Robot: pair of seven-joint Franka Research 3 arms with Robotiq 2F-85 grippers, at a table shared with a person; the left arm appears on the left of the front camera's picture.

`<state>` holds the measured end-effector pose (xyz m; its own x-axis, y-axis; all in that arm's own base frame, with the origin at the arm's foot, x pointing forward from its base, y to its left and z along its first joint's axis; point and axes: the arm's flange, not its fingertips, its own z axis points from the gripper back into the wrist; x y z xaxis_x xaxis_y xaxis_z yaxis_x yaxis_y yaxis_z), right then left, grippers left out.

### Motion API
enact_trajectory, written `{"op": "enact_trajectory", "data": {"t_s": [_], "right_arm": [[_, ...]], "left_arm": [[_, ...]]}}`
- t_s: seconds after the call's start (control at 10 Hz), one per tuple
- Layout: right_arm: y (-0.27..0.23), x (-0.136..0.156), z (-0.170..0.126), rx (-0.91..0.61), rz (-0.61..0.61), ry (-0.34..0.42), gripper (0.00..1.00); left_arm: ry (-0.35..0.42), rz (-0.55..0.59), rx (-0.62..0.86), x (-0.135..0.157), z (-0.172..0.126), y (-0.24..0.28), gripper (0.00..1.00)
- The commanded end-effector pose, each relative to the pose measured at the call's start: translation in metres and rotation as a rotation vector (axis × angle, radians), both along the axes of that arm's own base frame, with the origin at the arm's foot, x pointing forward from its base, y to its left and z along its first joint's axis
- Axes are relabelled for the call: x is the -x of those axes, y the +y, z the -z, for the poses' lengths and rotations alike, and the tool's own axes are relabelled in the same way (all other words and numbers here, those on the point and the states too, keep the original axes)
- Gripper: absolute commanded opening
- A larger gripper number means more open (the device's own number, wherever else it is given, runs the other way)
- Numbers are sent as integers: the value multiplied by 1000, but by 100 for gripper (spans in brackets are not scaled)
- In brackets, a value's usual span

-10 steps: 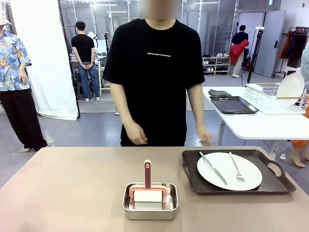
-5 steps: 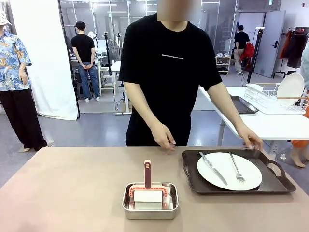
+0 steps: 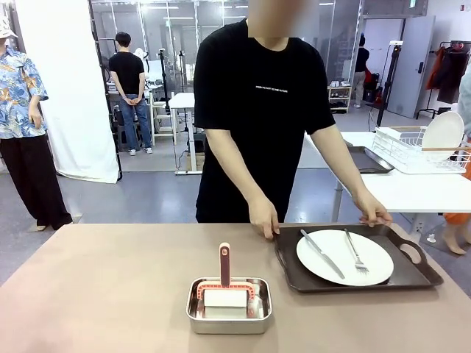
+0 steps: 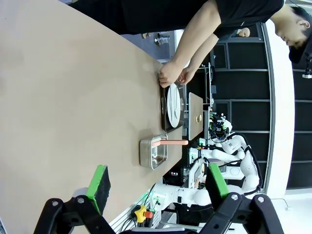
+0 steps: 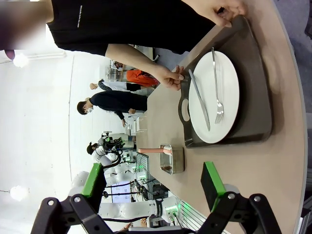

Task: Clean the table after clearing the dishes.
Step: When the right (or left) Handle tray is removed, use the right hand (or left hand) to clean the right (or left) side of the table with the Lint Roller.

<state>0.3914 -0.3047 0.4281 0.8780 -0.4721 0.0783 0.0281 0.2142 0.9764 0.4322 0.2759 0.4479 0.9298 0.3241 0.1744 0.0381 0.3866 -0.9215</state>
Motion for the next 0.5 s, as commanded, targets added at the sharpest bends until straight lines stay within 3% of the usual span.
{"op": "enact_trajectory", "data": {"t_s": [0.0, 0.4], "right_arm": [[1, 1, -3, 0, 0, -3, 100], [1, 1, -3, 0, 0, -3, 100]], "left_arm": [[-3, -3, 1, 2, -1, 2, 100], [-3, -3, 1, 2, -1, 2, 100]]}}
